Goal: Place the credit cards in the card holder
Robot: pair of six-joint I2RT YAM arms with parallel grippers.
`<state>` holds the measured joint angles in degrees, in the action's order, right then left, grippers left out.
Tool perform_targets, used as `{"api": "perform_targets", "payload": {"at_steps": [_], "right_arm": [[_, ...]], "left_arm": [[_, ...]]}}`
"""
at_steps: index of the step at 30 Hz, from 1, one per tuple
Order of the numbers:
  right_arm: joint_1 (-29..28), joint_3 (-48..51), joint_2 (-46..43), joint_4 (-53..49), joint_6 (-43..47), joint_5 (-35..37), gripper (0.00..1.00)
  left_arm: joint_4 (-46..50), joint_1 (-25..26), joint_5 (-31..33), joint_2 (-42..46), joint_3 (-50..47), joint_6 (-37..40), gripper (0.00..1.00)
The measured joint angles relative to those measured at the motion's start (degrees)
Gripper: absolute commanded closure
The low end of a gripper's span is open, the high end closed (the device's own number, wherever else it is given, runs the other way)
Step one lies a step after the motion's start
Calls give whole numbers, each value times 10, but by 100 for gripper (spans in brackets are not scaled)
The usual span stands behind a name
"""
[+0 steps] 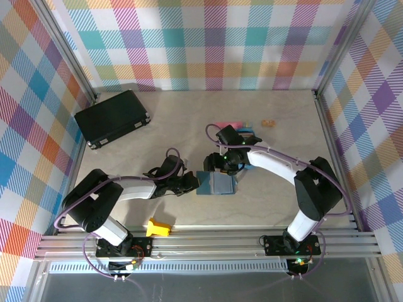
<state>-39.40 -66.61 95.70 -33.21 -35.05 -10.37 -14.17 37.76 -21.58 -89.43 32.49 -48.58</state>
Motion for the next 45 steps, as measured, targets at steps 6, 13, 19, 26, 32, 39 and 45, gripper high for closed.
{"api": "perform_targets", "payload": {"at_steps": [6, 13, 19, 26, 32, 39, 45], "right_arm": [[-8, -17, 41, -63, 13, 57, 28], [-8, -33, 69, -87, 17, 84, 25], [-8, -33, 84, -91, 17, 85, 23], [-8, -33, 93, -88, 17, 75, 24], [-8, -33, 97, -82, 17, 63, 23], [-8, -33, 100, -82, 17, 63, 23], [-8, -33, 87, -84, 16, 78, 23]], "left_arm": [[-15, 0, 0, -3, 0, 0, 100], [-26, 0, 0, -13, 0, 0, 100], [-26, 0, 0, -13, -1, 0, 100], [-36, 0, 0, -17, -2, -2, 100], [-43, 0, 0, -19, -3, -3, 100], [-44, 0, 0, -20, -5, -7, 100], [-49, 0, 0, -20, -9, -12, 100]]}}
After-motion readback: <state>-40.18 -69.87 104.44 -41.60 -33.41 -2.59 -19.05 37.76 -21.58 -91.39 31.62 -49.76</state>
